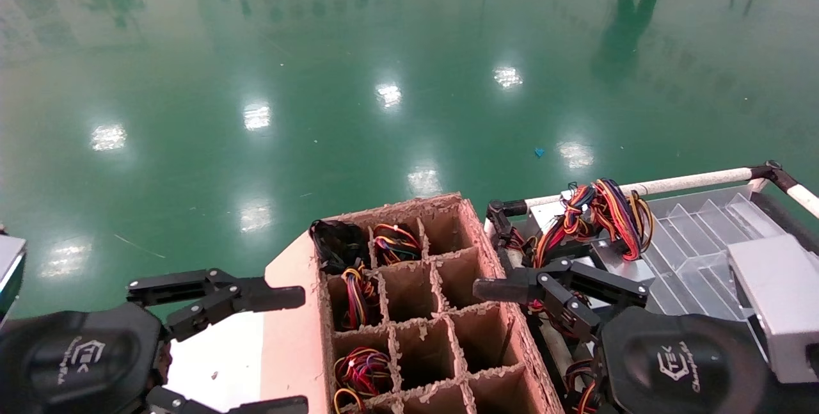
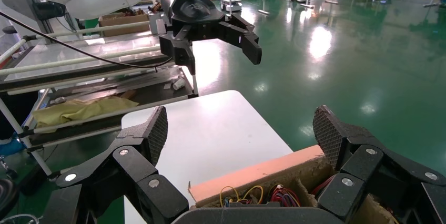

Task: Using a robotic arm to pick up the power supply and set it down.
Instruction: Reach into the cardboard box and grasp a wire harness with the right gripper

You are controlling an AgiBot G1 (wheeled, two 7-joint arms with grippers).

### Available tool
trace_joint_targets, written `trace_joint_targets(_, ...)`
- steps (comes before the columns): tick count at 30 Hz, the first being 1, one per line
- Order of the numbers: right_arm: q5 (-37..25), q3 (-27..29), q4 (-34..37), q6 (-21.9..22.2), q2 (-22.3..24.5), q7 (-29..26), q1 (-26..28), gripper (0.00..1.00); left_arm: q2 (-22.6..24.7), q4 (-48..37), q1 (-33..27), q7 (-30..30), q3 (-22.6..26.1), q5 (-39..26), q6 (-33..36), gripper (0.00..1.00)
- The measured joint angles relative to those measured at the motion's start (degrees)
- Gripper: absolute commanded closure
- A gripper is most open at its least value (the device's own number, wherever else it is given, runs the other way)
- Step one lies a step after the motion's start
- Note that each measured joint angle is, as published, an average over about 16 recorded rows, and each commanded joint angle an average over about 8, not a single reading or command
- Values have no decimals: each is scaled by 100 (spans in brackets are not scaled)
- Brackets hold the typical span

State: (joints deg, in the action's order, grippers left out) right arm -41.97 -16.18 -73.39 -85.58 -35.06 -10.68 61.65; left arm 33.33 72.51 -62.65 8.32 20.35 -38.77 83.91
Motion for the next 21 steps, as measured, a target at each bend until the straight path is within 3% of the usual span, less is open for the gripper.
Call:
trace_joint_targets(10, -537, -232, 253, 233, -288, 47, 283, 0, 0, -1, 0, 0, 0, 0, 0, 100)
trace_joint_targets(21, -2013, -934, 1413, 582, -1237, 376, 1363, 0, 0, -1, -1, -1, 1, 1, 1, 100)
